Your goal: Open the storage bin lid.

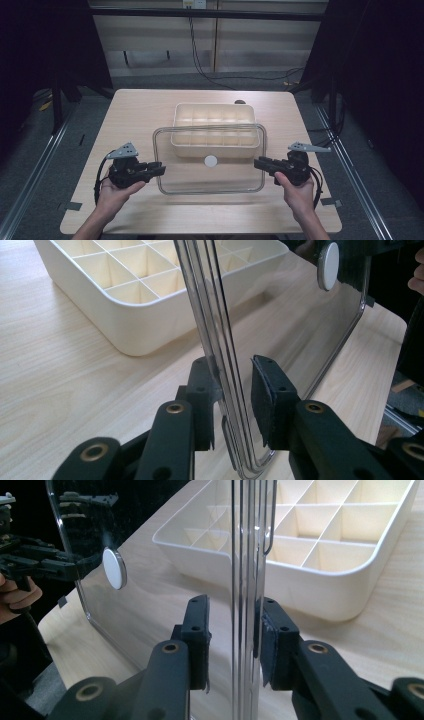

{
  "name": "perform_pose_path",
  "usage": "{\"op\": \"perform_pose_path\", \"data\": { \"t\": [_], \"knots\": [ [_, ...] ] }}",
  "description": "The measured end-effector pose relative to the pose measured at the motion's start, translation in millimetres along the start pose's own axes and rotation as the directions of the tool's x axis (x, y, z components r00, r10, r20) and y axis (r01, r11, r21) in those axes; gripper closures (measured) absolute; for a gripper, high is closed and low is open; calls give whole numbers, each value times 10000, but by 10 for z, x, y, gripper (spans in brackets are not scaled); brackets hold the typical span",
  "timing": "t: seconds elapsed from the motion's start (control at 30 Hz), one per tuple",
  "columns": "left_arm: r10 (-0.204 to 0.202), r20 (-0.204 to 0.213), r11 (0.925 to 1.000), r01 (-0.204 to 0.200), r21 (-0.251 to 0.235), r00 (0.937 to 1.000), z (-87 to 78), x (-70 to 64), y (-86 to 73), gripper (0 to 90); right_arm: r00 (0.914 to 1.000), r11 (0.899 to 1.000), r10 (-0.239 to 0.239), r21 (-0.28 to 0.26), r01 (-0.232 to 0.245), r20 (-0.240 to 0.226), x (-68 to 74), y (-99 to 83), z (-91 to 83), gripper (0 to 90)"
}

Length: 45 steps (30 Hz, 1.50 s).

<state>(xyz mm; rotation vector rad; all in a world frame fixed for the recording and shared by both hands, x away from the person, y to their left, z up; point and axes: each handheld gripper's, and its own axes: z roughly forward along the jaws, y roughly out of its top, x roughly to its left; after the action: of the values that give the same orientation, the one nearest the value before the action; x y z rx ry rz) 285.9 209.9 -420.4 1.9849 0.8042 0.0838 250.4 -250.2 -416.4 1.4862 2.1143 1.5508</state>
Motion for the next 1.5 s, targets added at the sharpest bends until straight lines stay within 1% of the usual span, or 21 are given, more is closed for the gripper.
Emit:
{"op": "perform_pose_path", "data": {
  "t": [0.03, 0.07, 0.17, 0.27, 0.4, 0.53, 0.57, 0.67, 0.77, 0.93, 1.0, 1.1, 1.27, 1.3, 1.4, 1.5],
  "knots": [
    [-51, 9, 10000, 51, 9, 10000, 3, -10, -6, 716, 10000, 10000, 53, 20, -53, -17, 3, -24, -10, 692],
    [-3, 37, 10000, 3, 81, 10000, 1, -15, -10, 716, 10000, 10000, 69, 20, -69, 1, 5, -37, -14, 692],
    [-5, 69, 10000, 5, 52, 10000, 0, -46, -32, 716, 9998, 9998, 185, 51, -185, -8, 2, -93, -34, 692],
    [-87, 90, 10000, 88, -43, 9999, -11, -62, -39, 716, 9990, 9990, 441, 47, -441, -63, 8, -146, -52, 691],
    [-35, 151, 10000, 35, -9, 9999, -35, -101, -62, 716, 9982, 9982, 573, 164, -570, -164, 16, -198, -71, 691],
    [-57, 200, 10000, 56, 71, 9998, -41, -127, -93, 716, 9982, 9980, 570, 264, -566, -182, 42, -250, -100, 692],
    [-45, 216, 9998, 40, 202, 9998, -40, -138, -110, 716, 9983, 9981, 548, 302, -541, -205, 46, -264, -104, 691],
    [-69, 145, 9995, 64, 320, 9999, -36, -160, -145, 715, 9980, 9972, 610, 443, -601, -190, 56, -305, -114, 691],
    [-195, 149, 9991, 189, 384, 9997, -27, -169, -186, 715, 9979, 9966, 617, 562, -606, -178, 64, -358, -108, 691],
    [-345, 226, 9981, 332, 526, 9992, -4, -182, -259, 715, 9970, 9943, 754, 763, -739, -170, 53, -434, -97, 691],
    [-293, 273, 9980, 277, 573, 9992, -4, -185, -277, 715, 9975, 9953, 681, 707, -668, -162, 60, -469, -102, 690],
    [-330, 267, 9973, 311, 671, 9991, 23, -181, -311, 715, 9972, 9945, 724, 764, -710, -166, 61, -515, -103, 692],
    [-439, 250, 9940, 412, 1016, 9987, 102, -151, -363, 712, 9968, 9922, 792, 971, -778, -109, 12, -564, -55, 691],
    [-464, 180, 9936, 443, 1036, 9988, 117, -149, -371, 710, 9967, 9918, 813, 993, -800, -91, 6, -568, -47, 691],
    [-555, 271, 9931, 524, 1046, 9981, 142, -131, -371, 707, 9967, 9913, 816, 1037, -806, -54, -18, -583, -28, 691],
    [-448, 271, 9928, 415, 1121, 9986, 176, -137, -363, 700, 9960, 9904, 894, 1049, -896, 67, -51, -604, -9, 681]
  ]
}}
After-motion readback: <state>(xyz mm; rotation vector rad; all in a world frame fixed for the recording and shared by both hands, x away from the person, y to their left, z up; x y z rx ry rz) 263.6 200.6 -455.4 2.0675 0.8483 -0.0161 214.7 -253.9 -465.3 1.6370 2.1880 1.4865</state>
